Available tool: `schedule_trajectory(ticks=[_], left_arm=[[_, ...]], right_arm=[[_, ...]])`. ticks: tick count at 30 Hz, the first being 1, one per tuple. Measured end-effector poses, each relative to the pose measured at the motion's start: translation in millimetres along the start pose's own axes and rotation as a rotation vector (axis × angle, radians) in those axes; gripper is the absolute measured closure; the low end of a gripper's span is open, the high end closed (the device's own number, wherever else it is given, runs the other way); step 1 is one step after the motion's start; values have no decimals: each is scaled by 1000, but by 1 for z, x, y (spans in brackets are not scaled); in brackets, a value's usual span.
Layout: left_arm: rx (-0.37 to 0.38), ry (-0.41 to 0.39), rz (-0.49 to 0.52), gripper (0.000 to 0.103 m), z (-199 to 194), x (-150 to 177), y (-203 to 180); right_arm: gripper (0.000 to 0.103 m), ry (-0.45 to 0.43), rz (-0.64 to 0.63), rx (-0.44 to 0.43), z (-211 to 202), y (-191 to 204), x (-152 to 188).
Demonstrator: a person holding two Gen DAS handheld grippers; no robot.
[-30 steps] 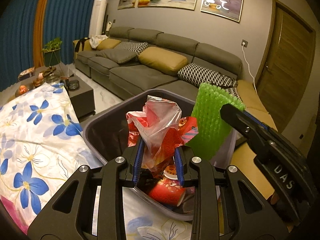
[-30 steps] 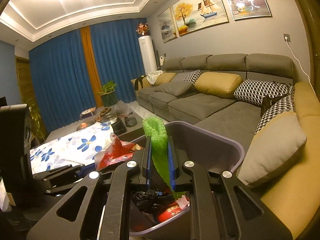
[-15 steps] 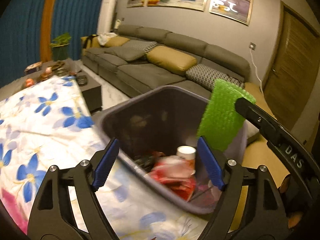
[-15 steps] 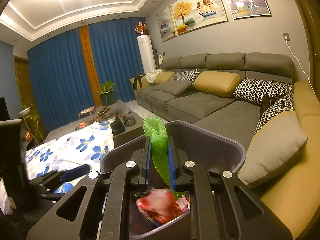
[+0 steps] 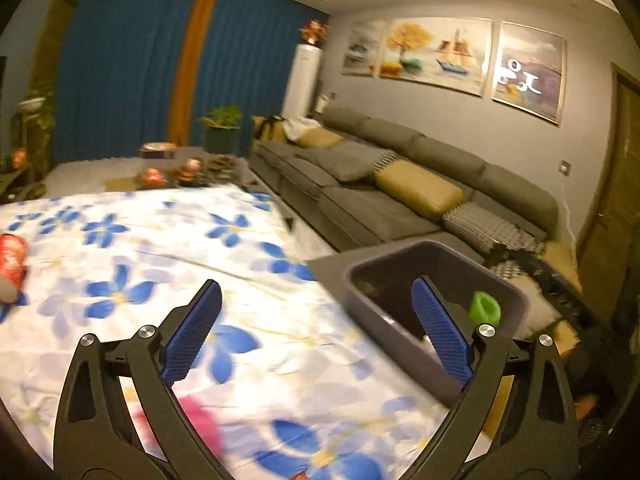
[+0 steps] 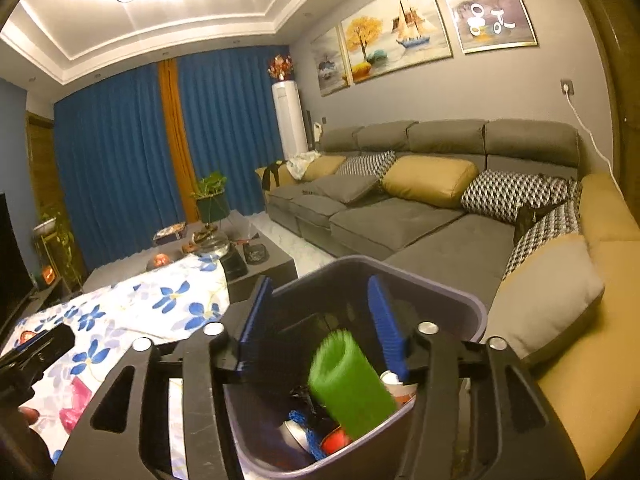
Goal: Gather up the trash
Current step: 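Open the left tool over the bin while the right tool releases the foam sleeve, then return the right tool to the bed and grasp the pink plastic bag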
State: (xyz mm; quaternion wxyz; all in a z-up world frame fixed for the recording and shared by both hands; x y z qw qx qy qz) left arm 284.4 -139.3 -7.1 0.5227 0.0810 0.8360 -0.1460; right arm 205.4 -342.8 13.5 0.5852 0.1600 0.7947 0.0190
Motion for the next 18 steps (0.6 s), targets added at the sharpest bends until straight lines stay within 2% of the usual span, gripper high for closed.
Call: schedule_trajectory(ticks=[4, 6, 11, 18], left_arm=[[-77, -17, -28, 8, -27, 4, 29], [-117, -26, -28, 7, -40, 7, 41], [-239, -42, -11, 7, -71, 17, 81], [-340, -56, -59, 7, -117, 26, 132]], right_arm=[[36, -34, -25, -27, -24, 20, -1], [26, -37, -44, -43, -33, 31, 3], [18, -1, -93, -105, -46, 66, 23], [17, 131, -175, -237, -49, 138, 76]])
Point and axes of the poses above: each gripper's, at about its wrist camera, not at the fingertips, and z roughly the way its jaws point, y to its left, x to its underside, the point moved 4 cm from there along z, roughly the way its jaws point, and after that the axes turned 3 degrees about z, right-handed, at the moved point
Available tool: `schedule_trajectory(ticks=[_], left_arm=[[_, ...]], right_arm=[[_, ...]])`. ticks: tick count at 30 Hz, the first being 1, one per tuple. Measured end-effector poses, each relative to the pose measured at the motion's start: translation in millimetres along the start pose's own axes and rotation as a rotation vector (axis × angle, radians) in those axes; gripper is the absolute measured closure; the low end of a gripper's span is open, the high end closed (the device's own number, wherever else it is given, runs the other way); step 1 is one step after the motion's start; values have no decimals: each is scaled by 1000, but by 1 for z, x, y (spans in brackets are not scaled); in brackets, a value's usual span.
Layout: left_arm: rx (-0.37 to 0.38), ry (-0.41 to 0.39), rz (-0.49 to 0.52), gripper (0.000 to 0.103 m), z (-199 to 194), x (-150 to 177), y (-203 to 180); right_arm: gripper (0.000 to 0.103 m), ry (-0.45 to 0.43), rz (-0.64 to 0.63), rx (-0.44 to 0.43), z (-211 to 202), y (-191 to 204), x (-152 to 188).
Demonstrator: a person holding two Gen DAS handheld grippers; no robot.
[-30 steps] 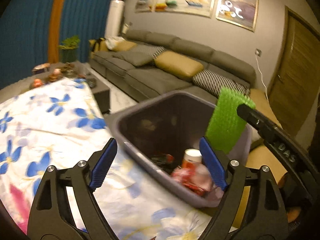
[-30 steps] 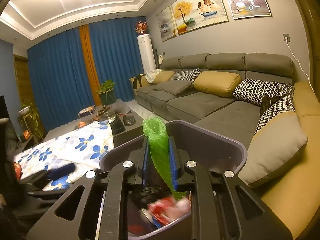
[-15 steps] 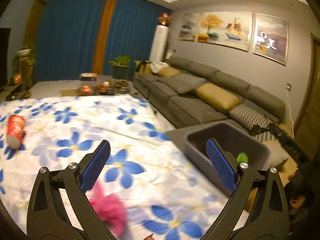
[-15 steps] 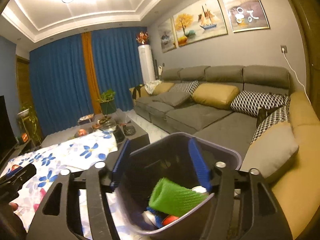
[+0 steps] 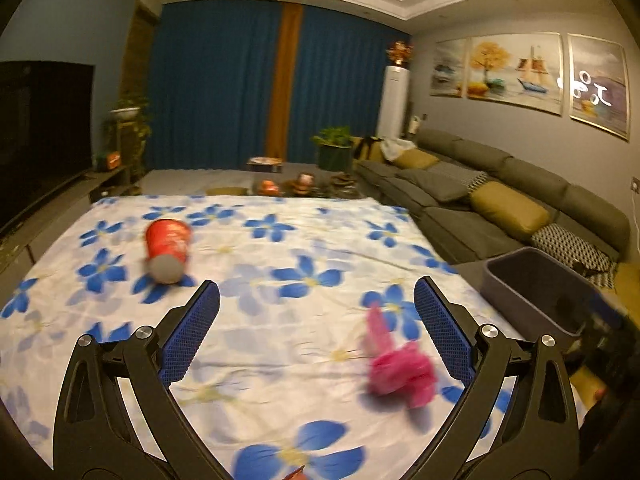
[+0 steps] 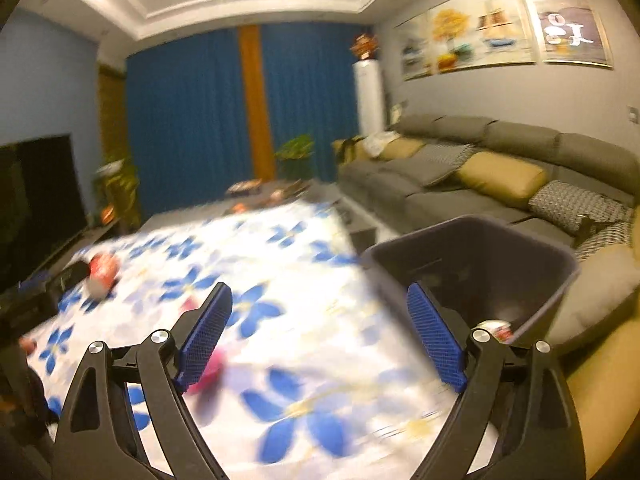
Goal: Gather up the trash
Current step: 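Return the right tool to the bed and grasp the pink plastic bag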
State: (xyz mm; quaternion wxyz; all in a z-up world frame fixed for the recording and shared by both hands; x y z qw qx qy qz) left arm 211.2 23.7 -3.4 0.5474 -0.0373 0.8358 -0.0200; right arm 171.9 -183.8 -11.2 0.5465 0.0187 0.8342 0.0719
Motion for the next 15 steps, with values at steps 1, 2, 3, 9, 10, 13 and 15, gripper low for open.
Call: schedule_trajectory(ticks=[1, 2, 3, 9, 10, 13, 15], left_arm=[[-8, -3, -8, 7, -3, 1, 8], [-19, -5, -15, 7, -6, 1, 17], [-33, -10, -23, 7, -11, 1, 27], [-102, -36, -48, 7, -28, 3, 69], [-116, -41, -53, 7, -31, 3, 77], [-153, -47, -70, 7, -39, 4, 99], [-172, -45, -81, 7, -40, 6, 112]], right_arm=[[17, 11, -15, -13, 2, 9, 3], [17, 26, -35, -30, 6, 22, 8], [17, 35, -45, -37, 7, 31, 11], [17, 106, -100, -68, 31, 75, 30], [17, 117, -104, -68, 36, 80, 32], [17, 144, -108, -65, 47, 91, 41], [17, 173, -119, -59, 57, 97, 46]])
Point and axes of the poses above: each gripper's, at about its wrist camera, not at the fingertips, and z roughly the way its jaws point, y to its left, x to its underside, the point moved 4 cm from there along z, roughly the way its jaws point, and after that the axes turned 3 degrees about z, right-handed, at the moved point
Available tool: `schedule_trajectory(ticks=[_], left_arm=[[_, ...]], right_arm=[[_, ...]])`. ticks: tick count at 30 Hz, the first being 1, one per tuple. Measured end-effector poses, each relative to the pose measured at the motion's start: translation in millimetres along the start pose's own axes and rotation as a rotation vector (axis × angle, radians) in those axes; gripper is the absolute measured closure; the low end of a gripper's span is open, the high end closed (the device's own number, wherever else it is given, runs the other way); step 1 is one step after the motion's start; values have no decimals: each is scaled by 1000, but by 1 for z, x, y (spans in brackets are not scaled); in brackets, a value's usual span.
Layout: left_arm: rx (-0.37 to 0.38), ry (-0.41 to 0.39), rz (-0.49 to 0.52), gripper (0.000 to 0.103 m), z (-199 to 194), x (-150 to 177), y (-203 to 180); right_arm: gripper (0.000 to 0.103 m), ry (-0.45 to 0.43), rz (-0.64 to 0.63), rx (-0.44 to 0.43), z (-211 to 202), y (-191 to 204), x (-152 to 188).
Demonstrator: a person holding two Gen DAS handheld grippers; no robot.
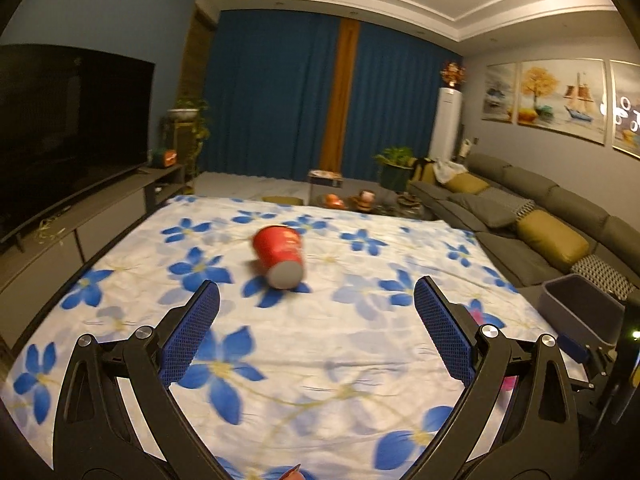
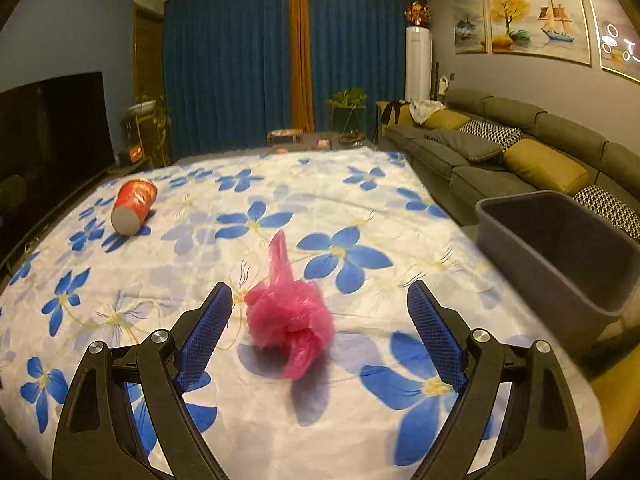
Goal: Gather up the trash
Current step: 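Return the right tool to the bed and grasp the pink plastic bag, then grasp the red printed paper cup with the left tool while the right tool holds the pink bag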
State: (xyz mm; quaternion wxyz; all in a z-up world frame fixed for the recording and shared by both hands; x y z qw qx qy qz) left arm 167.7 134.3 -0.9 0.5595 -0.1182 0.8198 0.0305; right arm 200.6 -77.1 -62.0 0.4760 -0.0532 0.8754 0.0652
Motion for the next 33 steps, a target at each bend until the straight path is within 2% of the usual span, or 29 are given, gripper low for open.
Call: schedule_trajectory(ticks=[4, 13, 17, 21, 27, 33], left_arm=[[-34, 6, -19, 7, 5, -1, 22], [-39, 15, -29, 7, 23, -11, 32], [-38, 25, -23, 7, 32, -13, 31], [-32, 42, -20, 7, 43, -14, 30], [-53, 62, -2, 7, 75, -19, 26], [-51, 114, 3, 7, 129, -22, 22]], right_arm=[[19, 13, -5, 15, 8, 4, -1], [36, 149, -11, 4, 35, 5, 6], [64, 178, 1, -17, 40, 4, 8], [73, 145, 1, -23, 37, 4, 4], [73, 66, 53, -20, 24, -7, -17], [73, -24, 75, 5, 12, -18, -44]])
Point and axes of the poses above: each gripper's, at about its wrist camera, not at the fingertips, and z roughly the way its jaws point, y to its left, x to its underside, the point moved 4 cm from there along z, roughly the way its jaws point, and after that the axes turned 3 degrees about z, right-handed, at the moved point
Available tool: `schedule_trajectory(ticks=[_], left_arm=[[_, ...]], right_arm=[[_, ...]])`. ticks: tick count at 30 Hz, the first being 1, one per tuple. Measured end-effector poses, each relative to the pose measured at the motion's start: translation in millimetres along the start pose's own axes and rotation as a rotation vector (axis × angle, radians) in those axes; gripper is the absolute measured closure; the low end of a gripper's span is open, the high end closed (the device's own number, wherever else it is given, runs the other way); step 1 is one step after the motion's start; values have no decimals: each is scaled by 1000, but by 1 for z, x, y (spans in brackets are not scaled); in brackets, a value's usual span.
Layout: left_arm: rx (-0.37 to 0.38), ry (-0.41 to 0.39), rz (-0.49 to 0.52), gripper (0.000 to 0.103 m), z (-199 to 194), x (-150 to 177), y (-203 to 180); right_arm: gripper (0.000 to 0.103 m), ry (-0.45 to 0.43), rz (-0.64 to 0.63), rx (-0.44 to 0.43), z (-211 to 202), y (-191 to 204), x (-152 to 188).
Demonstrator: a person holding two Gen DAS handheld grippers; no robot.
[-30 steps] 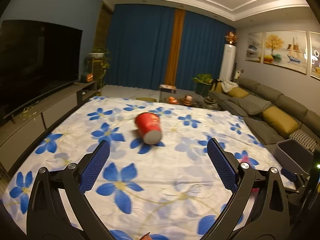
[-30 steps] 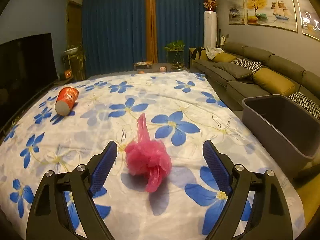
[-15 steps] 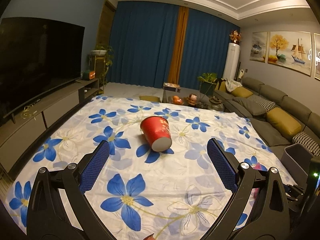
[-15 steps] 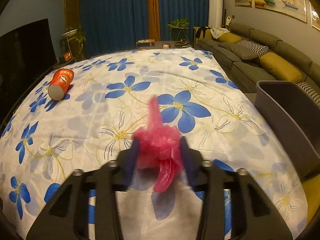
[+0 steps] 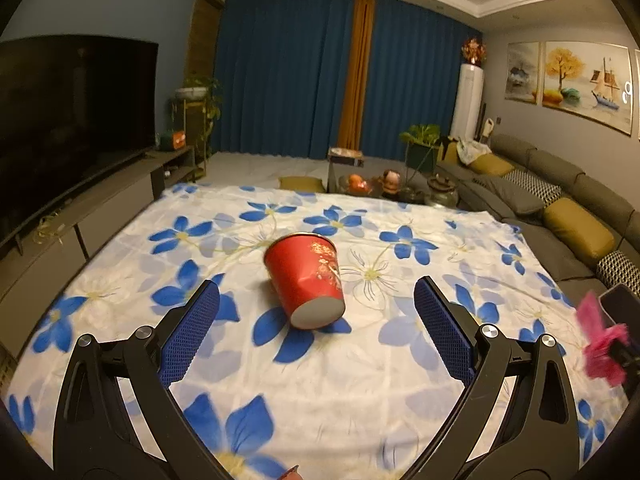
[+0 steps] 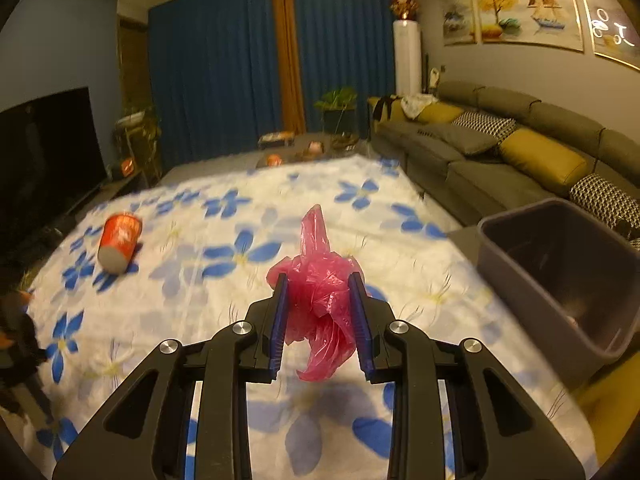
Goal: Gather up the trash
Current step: 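Grasp the red printed paper cup with the left tool while the right tool holds the pink bag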
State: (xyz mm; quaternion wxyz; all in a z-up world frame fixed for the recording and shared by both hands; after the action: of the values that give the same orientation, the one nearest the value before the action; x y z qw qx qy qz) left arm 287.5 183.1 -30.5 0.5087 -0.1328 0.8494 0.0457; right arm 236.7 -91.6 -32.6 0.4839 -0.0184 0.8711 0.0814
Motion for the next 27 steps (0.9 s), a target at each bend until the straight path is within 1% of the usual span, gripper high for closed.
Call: schedule_trajectory(ticks=[2, 7, 9, 13, 16, 18, 20, 22, 23, 24, 27], left_arm=[[-1, 28, -4, 7, 19, -2, -1], [-20, 69, 7, 8, 56, -4, -3], [-28, 92, 6, 10, 71, -4, -3], [-32, 119, 16, 14, 88, -4, -5], [-41, 151, 23, 20, 100, -2, -4], [-31, 183, 12, 27, 107, 0, -2], [-26, 202, -1, 29, 110, 1, 1], [-14, 215, -9, 33, 113, 2, 1], [-6, 223, -11, 37, 114, 2, 1], [3, 230, -10, 39, 116, 3, 1], [12, 228, -5, 40, 116, 3, 0]], right_arm=[[73, -17, 12, -1, -1, -3, -7], [73, -42, 23, -4, 1, -6, -20], [73, -48, 19, -6, 3, -5, -23], [73, -50, 15, -11, 7, -4, -26], [73, -46, 17, -17, 11, -4, -27], [73, -44, 18, -19, 13, -3, -27], [73, -43, 18, -19, 13, -3, -27], [73, -41, 19, -22, 13, -3, -27], [73, -40, 19, -23, 14, -3, -27], [73, -40, 17, -25, 14, -2, -27], [73, -43, 13, -32, 12, -1, -27]])
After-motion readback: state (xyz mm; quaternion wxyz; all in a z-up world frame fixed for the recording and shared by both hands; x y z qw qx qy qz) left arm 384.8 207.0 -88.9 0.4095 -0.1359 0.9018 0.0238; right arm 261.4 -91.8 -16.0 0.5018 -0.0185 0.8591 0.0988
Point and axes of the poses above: each gripper's, at about its wrist camera, not at the fingertips, and z roughly the way its jaws point, y to its left, x to its underside, the point moved 4 cm from there along z, roughly the way its jaws point, and after that the axes turned 3 degrees about z, right-handed, at the moved point
